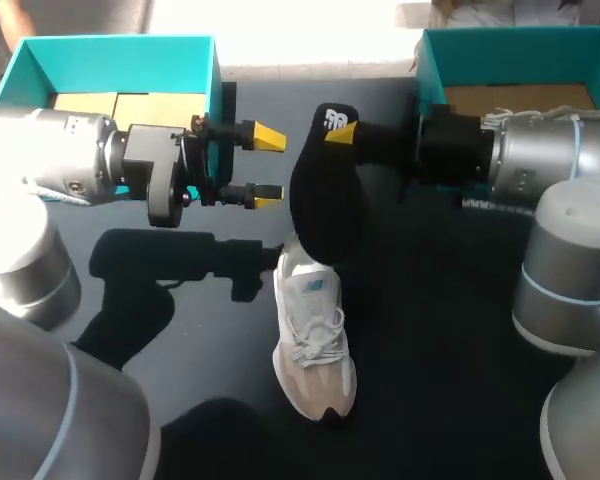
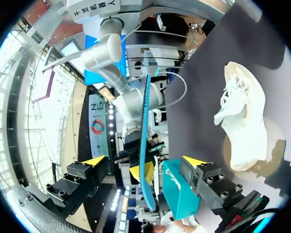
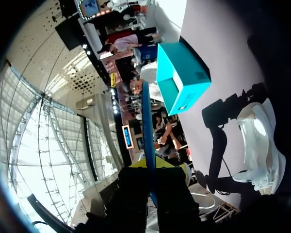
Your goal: Take the shoe out of the shoebox, open the shoe tongue, remove and reinsert the insole, then place the shoe into the shoebox
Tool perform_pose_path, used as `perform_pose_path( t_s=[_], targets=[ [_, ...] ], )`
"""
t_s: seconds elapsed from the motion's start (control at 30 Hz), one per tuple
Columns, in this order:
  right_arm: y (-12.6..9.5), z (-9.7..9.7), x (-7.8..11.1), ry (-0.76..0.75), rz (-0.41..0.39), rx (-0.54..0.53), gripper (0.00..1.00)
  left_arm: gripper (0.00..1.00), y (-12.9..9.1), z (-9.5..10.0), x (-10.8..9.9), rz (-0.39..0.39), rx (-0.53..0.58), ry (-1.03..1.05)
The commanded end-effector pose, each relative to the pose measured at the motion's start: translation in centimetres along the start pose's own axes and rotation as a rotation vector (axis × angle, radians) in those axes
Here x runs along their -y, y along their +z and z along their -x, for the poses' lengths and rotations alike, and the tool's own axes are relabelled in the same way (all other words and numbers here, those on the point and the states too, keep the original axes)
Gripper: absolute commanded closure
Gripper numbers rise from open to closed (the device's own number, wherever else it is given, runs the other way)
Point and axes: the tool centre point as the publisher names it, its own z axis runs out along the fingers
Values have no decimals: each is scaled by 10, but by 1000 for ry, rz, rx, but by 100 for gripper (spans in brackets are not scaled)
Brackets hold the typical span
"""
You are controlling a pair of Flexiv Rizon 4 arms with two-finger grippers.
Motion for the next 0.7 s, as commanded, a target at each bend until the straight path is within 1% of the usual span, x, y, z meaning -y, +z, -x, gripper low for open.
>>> perform_pose_path(
  t_s=[0.03,0.17,0.2,0.23,0.27,0.33,0.4,0.47,0.6,0.7],
  targets=[
    [38,0,-6,4,0,23,100,0,15,-6,5,6,56,-2],
    [42,1,-6,11,-7,25,100,0,25,-10,5,14,68,9],
    [43,1,-6,13,-6,24,100,6,27,-12,5,14,68,9],
    [43,1,-6,15,0,23,100,22,29,-12,5,16,70,9],
    [42,2,-6,16,3,24,100,35,29,-13,5,22,76,11],
    [40,4,-5,18,16,25,100,68,30,-13,6,22,81,13],
    [37,5,-5,20,21,23,100,80,30,-15,6,29,86,13],
    [37,6,-4,22,20,25,100,100,30,-16,5,53,97,13],
    [37,8,-1,25,16,27,100,100,30,-19,1,88,106,15],
    [38,9,1,28,18,27,100,100,31,-18,1,86,104,25]
  ],
)
